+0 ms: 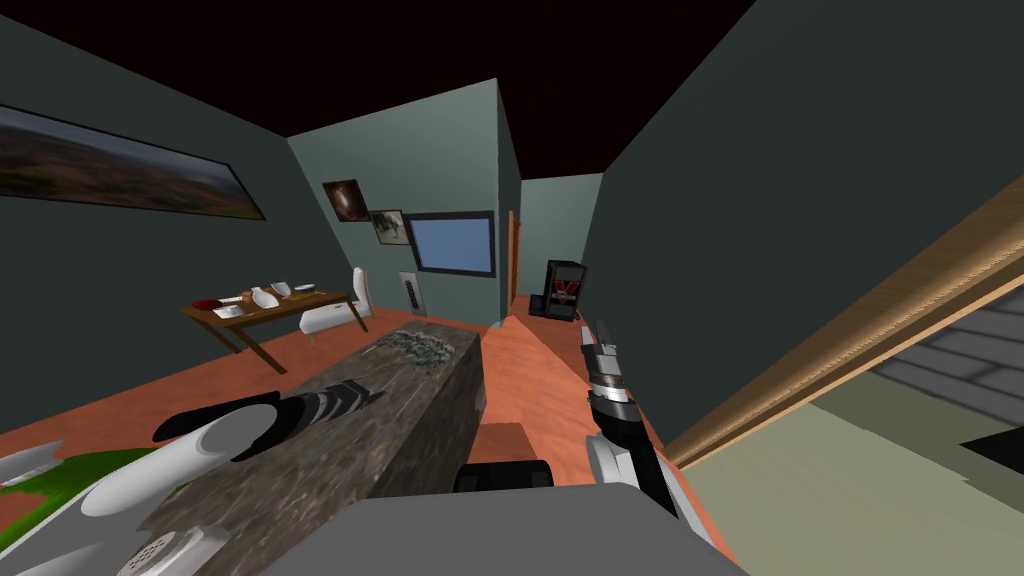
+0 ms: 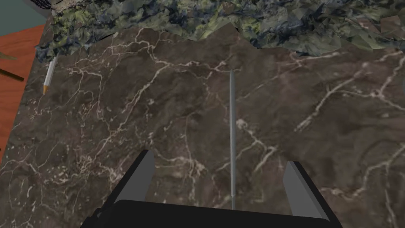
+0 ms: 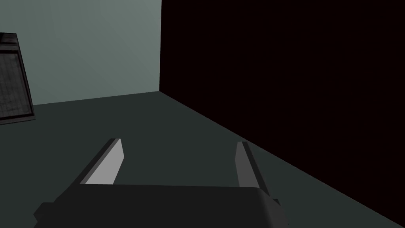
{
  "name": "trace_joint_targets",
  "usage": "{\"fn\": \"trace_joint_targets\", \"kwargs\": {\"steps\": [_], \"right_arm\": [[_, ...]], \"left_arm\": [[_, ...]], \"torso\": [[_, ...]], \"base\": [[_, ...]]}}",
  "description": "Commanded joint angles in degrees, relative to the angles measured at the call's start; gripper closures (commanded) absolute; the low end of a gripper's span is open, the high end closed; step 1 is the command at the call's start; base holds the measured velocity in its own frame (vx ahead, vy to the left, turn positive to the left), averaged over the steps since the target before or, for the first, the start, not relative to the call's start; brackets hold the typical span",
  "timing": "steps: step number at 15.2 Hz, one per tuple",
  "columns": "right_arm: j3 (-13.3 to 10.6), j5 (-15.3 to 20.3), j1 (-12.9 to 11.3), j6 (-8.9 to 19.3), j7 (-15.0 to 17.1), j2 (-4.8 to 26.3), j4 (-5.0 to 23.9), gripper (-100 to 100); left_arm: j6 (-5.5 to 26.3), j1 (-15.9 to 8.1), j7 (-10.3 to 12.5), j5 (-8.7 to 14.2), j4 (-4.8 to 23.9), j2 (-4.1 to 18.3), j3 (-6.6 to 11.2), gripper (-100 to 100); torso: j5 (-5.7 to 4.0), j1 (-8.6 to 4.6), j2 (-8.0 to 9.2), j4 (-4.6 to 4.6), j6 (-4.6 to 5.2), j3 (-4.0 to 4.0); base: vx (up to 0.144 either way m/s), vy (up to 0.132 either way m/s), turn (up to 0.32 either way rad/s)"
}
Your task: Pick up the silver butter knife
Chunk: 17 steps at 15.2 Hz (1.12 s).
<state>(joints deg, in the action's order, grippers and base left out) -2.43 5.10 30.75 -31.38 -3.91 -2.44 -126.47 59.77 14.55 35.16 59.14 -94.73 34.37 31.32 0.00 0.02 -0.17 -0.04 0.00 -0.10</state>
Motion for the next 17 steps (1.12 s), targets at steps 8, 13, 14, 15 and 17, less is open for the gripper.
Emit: {"fn": "trace_joint_targets", "kwargs": {"steps": [8, 13, 14, 15, 17], "right_arm": [[0.00, 0.00, 0.00, 0.00, 0.00, 0.00, 0.00, 0], [0.00, 0.00, 0.00, 0.00, 0.00, 0.00, 0.00, 0], [0.00, 0.00, 0.00, 0.00, 0.00, 0.00, 0.00, 0], [0.00, 0.00, 0.00, 0.00, 0.00, 0.00, 0.00, 0], [0.00, 0.00, 0.00, 0.00, 0.00, 0.00, 0.00, 0]], "left_arm": [[8.59, 0.29, 5.22, 5.24, 5.64, 4.09, 1.56, -100], [7.01, -0.62, 4.26, 4.37, 8.19, 2.74, 0.53, -100], [7.99, -0.59, 4.83, 4.81, 7.79, 3.47, 0.84, -100], [7.68, -0.67, 4.58, 4.73, 8.04, 3.35, 0.74, 100], [7.66, -0.67, 4.57, 4.73, 8.02, 3.36, 0.75, 100]], "torso": [[0.00, -0.02, 0.01, 0.00, 0.00, 0.00], [0.01, -0.01, 0.03, 0.01, 0.02, 0.02], [0.02, 0.00, 0.02, 0.00, 0.02, 0.01], [0.01, 0.00, 0.04, 0.01, 0.00, 0.02], [0.00, -0.02, 0.10, 0.02, -0.01, 0.05]], "base": [[0.031, -0.001, -0.045], [0.025, 0.005, -0.035], [0.016, 0.007, -0.025], [0.006, 0.003, -0.002], [0.000, 0.000, 0.000]]}}
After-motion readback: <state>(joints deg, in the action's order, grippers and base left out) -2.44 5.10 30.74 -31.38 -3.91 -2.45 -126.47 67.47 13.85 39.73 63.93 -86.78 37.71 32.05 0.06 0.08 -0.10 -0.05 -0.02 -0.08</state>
